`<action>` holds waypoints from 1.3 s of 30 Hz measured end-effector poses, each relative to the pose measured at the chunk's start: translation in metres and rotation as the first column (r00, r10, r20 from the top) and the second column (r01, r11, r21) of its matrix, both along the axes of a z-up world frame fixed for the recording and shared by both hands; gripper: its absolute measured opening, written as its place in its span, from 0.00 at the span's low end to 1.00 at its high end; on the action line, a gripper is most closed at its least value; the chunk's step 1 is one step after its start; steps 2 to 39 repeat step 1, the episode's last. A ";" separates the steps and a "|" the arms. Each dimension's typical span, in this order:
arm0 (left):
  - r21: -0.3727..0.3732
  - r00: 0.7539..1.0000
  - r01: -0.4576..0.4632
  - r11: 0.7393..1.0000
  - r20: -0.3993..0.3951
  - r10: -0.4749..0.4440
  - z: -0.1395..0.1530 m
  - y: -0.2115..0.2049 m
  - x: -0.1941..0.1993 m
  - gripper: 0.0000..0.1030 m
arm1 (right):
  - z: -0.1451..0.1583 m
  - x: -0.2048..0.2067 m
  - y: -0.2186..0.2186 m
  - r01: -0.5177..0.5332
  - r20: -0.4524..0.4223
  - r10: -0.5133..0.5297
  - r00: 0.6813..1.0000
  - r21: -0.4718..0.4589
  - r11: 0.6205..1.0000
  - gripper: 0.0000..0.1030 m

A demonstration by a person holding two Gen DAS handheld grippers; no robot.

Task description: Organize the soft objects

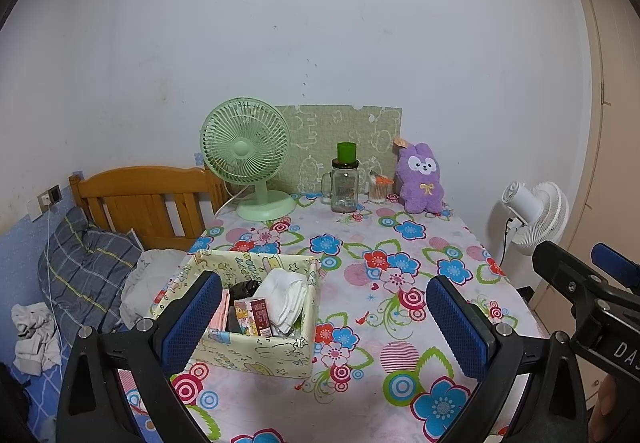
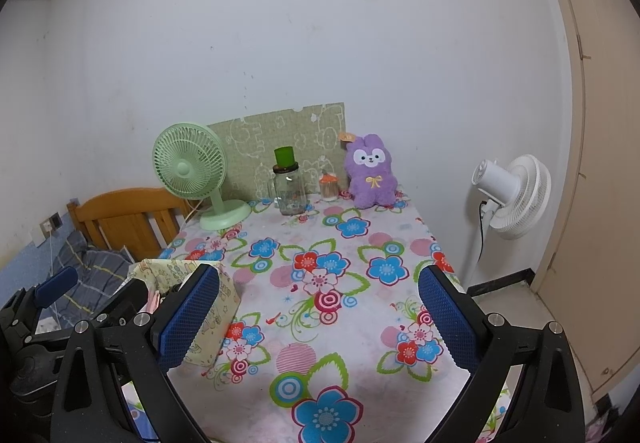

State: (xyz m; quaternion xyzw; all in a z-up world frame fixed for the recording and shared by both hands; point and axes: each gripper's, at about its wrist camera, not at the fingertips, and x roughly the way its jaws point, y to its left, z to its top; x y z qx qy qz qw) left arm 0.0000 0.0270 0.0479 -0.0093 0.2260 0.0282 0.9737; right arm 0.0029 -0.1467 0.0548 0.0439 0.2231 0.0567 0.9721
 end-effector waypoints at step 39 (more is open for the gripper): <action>-0.001 1.000 0.000 1.000 -0.003 0.000 0.000 0.001 0.000 1.00 | -0.001 0.000 0.000 0.001 -0.001 -0.001 1.000 0.000 1.000 0.98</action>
